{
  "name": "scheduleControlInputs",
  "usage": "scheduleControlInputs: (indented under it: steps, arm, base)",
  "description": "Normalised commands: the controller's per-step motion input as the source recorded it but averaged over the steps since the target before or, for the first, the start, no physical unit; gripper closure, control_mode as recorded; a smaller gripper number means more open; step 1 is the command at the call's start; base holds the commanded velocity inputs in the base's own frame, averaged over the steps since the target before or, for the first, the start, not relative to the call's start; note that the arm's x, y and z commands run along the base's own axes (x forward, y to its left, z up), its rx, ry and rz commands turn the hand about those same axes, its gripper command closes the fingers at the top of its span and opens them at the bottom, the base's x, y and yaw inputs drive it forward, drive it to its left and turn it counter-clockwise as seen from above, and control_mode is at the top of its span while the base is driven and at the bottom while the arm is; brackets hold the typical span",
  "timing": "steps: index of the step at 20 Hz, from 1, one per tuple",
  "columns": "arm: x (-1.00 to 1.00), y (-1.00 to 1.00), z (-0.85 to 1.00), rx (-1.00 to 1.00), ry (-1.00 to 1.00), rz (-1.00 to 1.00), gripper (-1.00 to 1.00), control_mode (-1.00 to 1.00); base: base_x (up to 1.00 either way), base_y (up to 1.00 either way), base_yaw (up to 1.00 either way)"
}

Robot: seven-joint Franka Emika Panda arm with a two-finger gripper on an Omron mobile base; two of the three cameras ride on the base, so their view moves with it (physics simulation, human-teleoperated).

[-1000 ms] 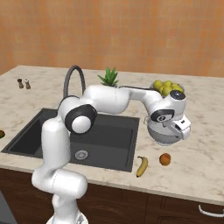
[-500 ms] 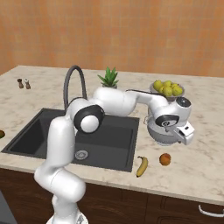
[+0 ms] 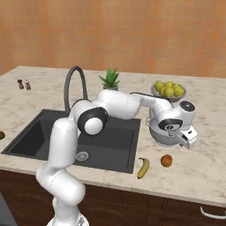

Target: Put the colander in the sink, put the mango, peach, banana in the colander, and turn on the sink faucet and pour water over the colander.

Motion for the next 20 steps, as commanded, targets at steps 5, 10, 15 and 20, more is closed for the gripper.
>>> scheduleControlInputs:
  steps: [5, 10, 15, 20]
  arm:
    - [0.00, 0.00, 0.00, 0.00, 0.00, 0.00, 1.00, -1.00]
    - [0.03, 0.00, 0.09, 0.00, -0.01, 0.00, 1.00, -1.00]
    - [0.00, 0.00, 0.56, 0.03, -0.07, 0.00, 1.00, -1.00]
    - [-0.19, 0.26, 0.44, 0.01, -0.01, 0.02, 1.00, -1.00]
  base:
    - [0.00, 0.00, 0.00]
    - [0.00, 0.00, 0.00]
    - [0.00, 0.00, 0.00]
    - [0.00, 0.00, 0.00]
